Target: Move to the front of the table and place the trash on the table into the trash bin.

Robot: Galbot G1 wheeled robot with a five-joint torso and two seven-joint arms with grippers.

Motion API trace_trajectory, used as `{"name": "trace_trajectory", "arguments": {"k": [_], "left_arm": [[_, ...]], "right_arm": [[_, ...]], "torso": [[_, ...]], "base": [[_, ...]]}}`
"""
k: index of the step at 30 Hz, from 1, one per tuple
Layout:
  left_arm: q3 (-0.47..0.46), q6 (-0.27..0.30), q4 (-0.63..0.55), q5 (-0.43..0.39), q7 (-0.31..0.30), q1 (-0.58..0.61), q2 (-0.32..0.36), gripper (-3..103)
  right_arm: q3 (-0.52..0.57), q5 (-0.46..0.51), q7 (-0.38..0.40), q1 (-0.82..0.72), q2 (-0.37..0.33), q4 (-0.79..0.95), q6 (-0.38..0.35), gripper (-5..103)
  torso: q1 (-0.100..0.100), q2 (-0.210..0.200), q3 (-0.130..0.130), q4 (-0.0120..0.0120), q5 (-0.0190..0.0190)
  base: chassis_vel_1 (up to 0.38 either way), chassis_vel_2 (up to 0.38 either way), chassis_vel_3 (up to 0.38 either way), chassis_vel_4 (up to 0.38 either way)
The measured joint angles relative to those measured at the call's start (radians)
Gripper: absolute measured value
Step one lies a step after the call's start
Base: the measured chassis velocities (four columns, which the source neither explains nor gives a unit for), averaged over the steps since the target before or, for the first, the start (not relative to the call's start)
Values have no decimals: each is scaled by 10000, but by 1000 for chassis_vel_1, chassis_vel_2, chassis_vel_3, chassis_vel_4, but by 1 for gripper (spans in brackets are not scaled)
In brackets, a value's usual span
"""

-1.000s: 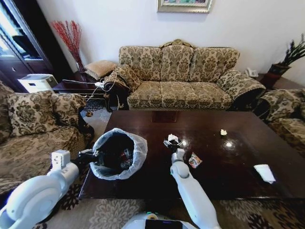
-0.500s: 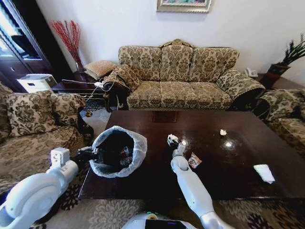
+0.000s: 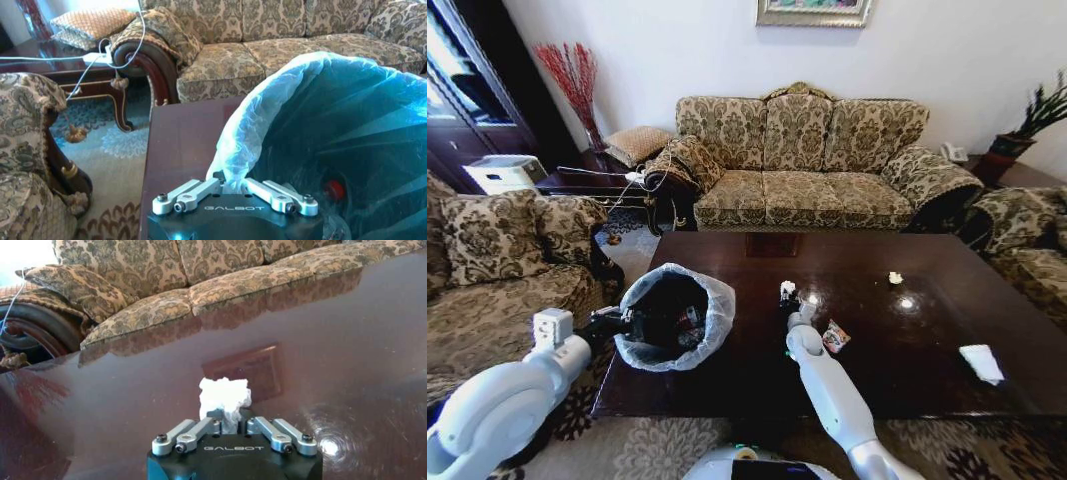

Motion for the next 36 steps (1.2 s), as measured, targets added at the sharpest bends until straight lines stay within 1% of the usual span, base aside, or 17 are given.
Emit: {"name": "trace_trajectory", "arguments": {"k": [2,4,8,11,12,13,14,16,17,19,20,22,23,25,26,29,36], "left_arm": [[-56,0,0,-1,-15,-9,89,0],[-93,0,0,-1,-22,-5,136,0],[-225,0,27,-103,-35,26,421,0],[-338,-69,273,-489,-143,-33,890,0],[-343,-174,564,-733,-195,-135,1235,0],[-343,-174,564,-733,-195,-135,1235,0],[-338,-219,763,-867,-210,-212,1453,0],[-294,-275,1235,-1277,-323,-374,1946,0],[-294,-275,1235,-1277,-323,-374,1946,0],[-254,-280,1742,-1995,-536,-437,2621,0],[-254,-280,1742,-1995,-536,-437,2621,0],[-236,-278,2272,-2646,-834,-512,3475,0],[-236,-278,2272,-2646,-834,-512,3475,0],[-198,-254,2499,-3124,-1041,-635,4221,0],[-198,-254,2499,-3124,-1041,-635,4221,0],[-165,-256,2429,-3217,-1134,-673,4671,0],[-200,-255,1840,-3219,-1171,-673,4521,0]], "right_arm": [[5,-170,14,-39,-33,15,124,6],[8,-298,16,-84,-67,82,184,2],[61,-341,4,-250,-145,536,204,1],[107,-840,-673,-624,-299,1402,1191,0],[137,-1155,-1326,-986,-405,2504,1685,0],[137,-1155,-1326,-986,-405,2504,1685,0],[105,-1190,-1591,-1200,-454,3371,1758,0],[-95,-1011,-2271,-1557,-549,5383,1664,0],[-95,-1011,-2271,-1557,-549,5383,1664,0],[-443,-683,-3300,-1721,-842,7174,1679,0],[-443,-683,-3300,-1721,-842,7174,1679,0],[-937,-314,-4252,-1693,-1380,8324,1594,0],[-937,-314,-4252,-1693,-1380,8324,1594,0],[-1624,-138,-4571,-1598,-1727,9136,1127,0],[-1624,-138,-4571,-1598,-1727,9136,1127,0],[-2483,-271,-4815,-1704,-1871,9749,688,0],[-3094,-1351,-4867,-2049,-1967,9457,460,0]], "torso": [[1,0,0,0,3],[1,0,1,0,2],[1,0,0,1,2],[0,0,1,1,3],[1,-1,1,-1,-1],[1,-1,1,-1,-1],[1,-1,1,-1,-1],[1,0,0,-2,2],[1,0,0,-2,2],[0,1,-2,0,-6],[0,1,-2,0,-6],[0,0,-1,2,-1],[0,0,-1,2,-1],[1,0,0,0,1],[1,0,0,0,1],[3,0,1,-3,5],[-1,0,-1,1,0]], "base": [[0,0,0,0],[0,0,0,0],[0,0,0,0],[0,0,0,0],[0,0,0,0],[0,0,0,0],[0,0,0,0],[0,0,0,0],[0,0,0,0],[0,0,0,0],[0,0,0,0],[0,0,0,0],[0,0,0,0],[0,0,0,0],[0,0,0,0],[0,0,0,0],[0,0,0,0]]}}
